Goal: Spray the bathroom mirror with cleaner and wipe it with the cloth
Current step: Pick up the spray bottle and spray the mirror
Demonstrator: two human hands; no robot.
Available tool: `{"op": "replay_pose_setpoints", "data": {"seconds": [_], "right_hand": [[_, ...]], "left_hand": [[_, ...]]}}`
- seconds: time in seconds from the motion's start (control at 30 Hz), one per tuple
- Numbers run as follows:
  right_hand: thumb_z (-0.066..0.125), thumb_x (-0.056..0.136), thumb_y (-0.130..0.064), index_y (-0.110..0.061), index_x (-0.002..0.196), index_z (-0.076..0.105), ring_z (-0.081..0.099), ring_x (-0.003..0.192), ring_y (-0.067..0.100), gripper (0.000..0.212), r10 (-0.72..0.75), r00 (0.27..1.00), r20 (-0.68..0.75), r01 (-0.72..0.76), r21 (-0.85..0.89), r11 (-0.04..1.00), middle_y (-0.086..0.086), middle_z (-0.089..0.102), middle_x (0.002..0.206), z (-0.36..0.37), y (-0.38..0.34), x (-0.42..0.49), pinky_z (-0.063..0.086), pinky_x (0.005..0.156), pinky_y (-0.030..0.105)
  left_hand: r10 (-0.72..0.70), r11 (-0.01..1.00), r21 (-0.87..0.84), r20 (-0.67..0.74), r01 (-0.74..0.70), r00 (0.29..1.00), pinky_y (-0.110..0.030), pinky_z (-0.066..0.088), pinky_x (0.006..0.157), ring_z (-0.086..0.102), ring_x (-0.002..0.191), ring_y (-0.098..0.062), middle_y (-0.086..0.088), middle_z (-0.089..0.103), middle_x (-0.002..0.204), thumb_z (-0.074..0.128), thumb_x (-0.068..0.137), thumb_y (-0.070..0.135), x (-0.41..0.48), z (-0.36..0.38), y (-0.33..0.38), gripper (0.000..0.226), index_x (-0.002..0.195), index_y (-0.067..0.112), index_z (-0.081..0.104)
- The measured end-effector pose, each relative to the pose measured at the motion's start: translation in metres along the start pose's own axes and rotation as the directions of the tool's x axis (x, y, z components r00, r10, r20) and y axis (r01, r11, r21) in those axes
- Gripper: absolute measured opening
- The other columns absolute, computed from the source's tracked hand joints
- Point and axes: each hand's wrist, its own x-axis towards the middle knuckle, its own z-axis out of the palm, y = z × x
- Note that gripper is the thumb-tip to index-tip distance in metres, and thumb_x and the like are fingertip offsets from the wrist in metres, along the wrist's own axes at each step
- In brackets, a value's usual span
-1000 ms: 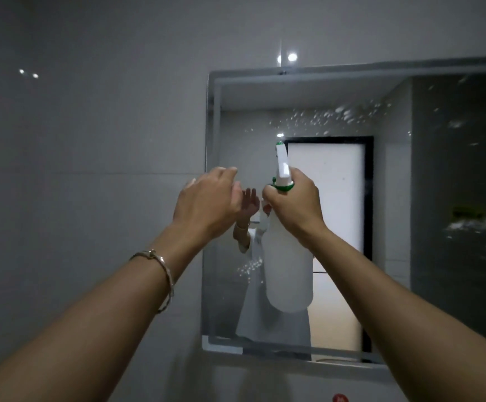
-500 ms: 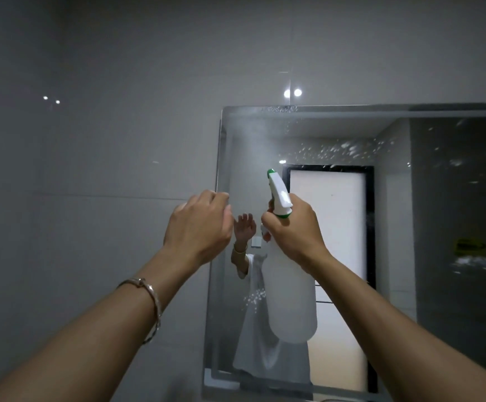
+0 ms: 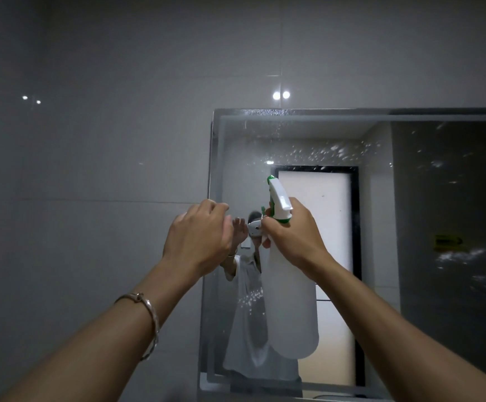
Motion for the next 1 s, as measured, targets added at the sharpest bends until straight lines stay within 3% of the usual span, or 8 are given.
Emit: {"op": "replay_pose_setpoints", "data": {"seconds": [0.17,0.3,0.37,0.53,0.63,0.8,0.9,1.0], "right_hand": [[0.064,0.083,-0.01,-0.002,0.089,0.055,0.064,0.059,0.021,0.014,-0.048,0.998,-0.038,0.047,-0.026,0.999,0.013,0.064,0.08,0.001,-0.005,-0.007,0.045,0.046,0.017],[0.065,0.083,-0.011,-0.008,0.087,0.053,0.064,0.054,0.016,0.013,-0.053,0.997,-0.06,0.05,-0.037,0.998,0.007,0.063,0.077,-0.003,-0.006,-0.007,0.049,0.049,0.023],[0.064,0.086,-0.013,-0.016,0.083,0.052,0.063,0.057,0.018,0.013,-0.059,0.998,-0.025,0.058,-0.053,0.997,0.005,0.062,0.077,-0.003,-0.005,-0.008,0.047,0.048,0.019],[0.063,0.072,-0.023,-0.019,0.074,0.052,0.059,0.06,0.023,0.011,-0.049,0.994,-0.096,0.039,-0.101,0.994,-0.003,0.056,0.067,-0.005,0.001,-0.008,0.056,0.057,0.038],[0.057,0.062,-0.03,-0.015,0.071,0.053,0.063,0.055,0.022,0.018,-0.037,0.988,-0.152,0.012,-0.164,0.986,-0.001,0.056,0.063,-0.014,0.001,-0.008,0.054,0.051,0.034],[0.061,0.071,-0.015,0.001,0.089,0.055,0.064,0.055,0.021,0.024,0.016,0.979,-0.203,-0.044,-0.137,0.99,0.007,0.058,0.074,-0.044,0.007,-0.012,0.058,0.058,0.045],[0.057,0.061,-0.02,0.004,0.084,0.055,0.061,0.053,0.019,0.034,0.052,0.977,-0.205,-0.065,-0.059,0.996,0.003,0.054,0.067,-0.072,0.009,-0.02,0.056,0.054,0.04],[0.055,0.06,-0.022,-0.004,0.075,0.056,0.066,0.052,0.022,0.024,0.066,0.972,-0.224,-0.082,-0.061,0.995,-0.001,0.056,0.06,-0.103,0.014,-0.03,0.045,0.047,0.027]], "left_hand": [[-0.001,1.0,-0.025,0.003,0.001,1.0,-0.034,0.043,0.089,0.053,0.109,-0.018,-0.003,0.054,0.125,0.032,0.098,0.033,0.001,0.006,-0.003,0.036,0.125,0.017,0.05],[0.022,0.999,-0.046,0.023,-0.021,0.999,-0.028,0.04,0.084,0.053,0.105,-0.017,-0.002,0.055,0.123,0.032,0.098,0.032,-0.001,0.013,-0.006,0.035,0.122,0.017,0.051],[0.034,0.998,-0.057,0.019,-0.032,0.999,-0.026,0.037,0.082,0.052,0.104,-0.016,-0.001,0.055,0.122,0.032,0.098,0.031,-0.001,0.015,-0.008,0.033,0.121,0.017,0.052],[0.049,0.997,-0.066,0.012,-0.049,0.999,-0.03,0.038,0.081,0.052,0.102,-0.018,-0.001,0.055,0.119,0.034,0.097,0.031,0.002,0.02,-0.009,0.032,0.116,0.017,0.055],[0.063,0.995,-0.084,0.02,-0.061,0.998,-0.035,0.041,0.083,0.053,0.101,-0.02,-0.002,0.055,0.117,0.034,0.097,0.03,0.006,0.026,-0.001,0.03,0.113,0.016,0.056],[0.083,0.991,-0.111,0.047,-0.077,0.995,-0.036,0.042,0.084,0.053,0.102,-0.022,-0.002,0.055,0.117,0.031,0.097,0.031,0.008,0.032,0.028,0.033,0.112,0.016,0.056],[0.098,0.992,-0.086,0.045,-0.094,0.994,-0.037,0.042,0.084,0.054,0.102,-0.024,-0.003,0.057,0.115,0.023,0.09,0.036,0.005,0.029,0.052,0.044,0.11,0.017,0.058],[0.1,0.993,-0.068,0.043,-0.097,0.994,-0.036,0.041,0.084,0.054,0.103,-0.024,-0.004,0.057,0.117,0.029,0.095,0.034,0.004,0.023,0.083,0.038,0.112,0.017,0.058]]}}
